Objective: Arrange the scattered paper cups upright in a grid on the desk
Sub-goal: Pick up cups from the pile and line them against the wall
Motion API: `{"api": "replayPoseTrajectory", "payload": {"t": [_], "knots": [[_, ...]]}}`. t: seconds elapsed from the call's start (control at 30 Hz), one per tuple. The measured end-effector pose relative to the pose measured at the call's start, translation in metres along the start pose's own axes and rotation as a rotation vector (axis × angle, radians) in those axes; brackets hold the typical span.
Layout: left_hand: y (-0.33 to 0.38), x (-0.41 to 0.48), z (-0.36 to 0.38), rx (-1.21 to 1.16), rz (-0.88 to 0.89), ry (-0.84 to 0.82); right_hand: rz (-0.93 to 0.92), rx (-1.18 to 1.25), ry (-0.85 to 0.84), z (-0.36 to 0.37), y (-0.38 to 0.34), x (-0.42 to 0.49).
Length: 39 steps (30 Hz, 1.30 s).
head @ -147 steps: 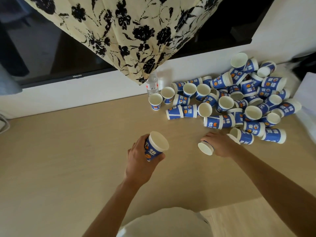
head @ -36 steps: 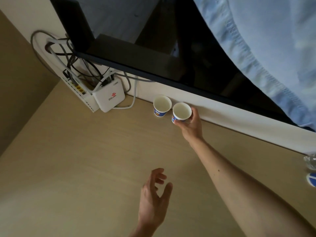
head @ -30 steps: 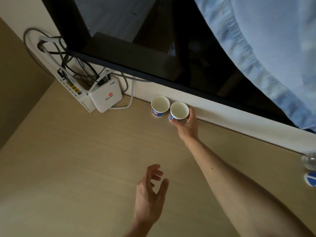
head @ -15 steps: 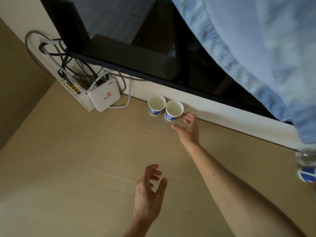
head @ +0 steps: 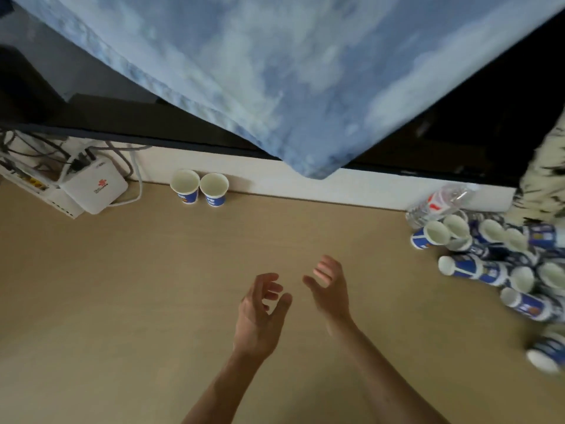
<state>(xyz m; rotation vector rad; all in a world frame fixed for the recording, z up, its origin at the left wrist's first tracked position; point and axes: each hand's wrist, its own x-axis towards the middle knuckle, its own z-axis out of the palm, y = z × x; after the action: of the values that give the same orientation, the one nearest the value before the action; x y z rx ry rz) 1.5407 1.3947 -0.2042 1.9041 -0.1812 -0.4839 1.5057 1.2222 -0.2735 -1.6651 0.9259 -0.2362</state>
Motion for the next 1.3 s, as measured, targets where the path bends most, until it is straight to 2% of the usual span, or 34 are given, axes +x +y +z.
{"api": "replayPoseTrajectory", "payload": {"t": [0.13,0.4,0.6,0.77,1.03,1.3], "knots": [[0.03,-0.025,0.045,-0.003,0.018,-0.097,0.039,0.109,0.098,-0.073,0.016,-0.013],[0.067,-0.066,0.115,0.061,0.036,-0.202,0.02,-0.003,0.243,-0.198,0.036,0.002],[0.08,-0.087,0.154,0.084,0.023,-0.202,0.055,-0.148,0.171,-0.258,0.024,0.059],[0.084,-0.103,0.176,0.101,0.007,-0.17,0.003,-0.361,0.04,-0.285,0.02,0.102],[0.084,-0.123,0.194,0.114,-0.031,-0.106,0.079,-0.423,-0.07,-0.29,0.034,0.151],[0.082,-0.135,0.199,0.172,-0.049,-0.108,-0.043,-0.597,0.033,-0.297,0.048,0.166]]}}
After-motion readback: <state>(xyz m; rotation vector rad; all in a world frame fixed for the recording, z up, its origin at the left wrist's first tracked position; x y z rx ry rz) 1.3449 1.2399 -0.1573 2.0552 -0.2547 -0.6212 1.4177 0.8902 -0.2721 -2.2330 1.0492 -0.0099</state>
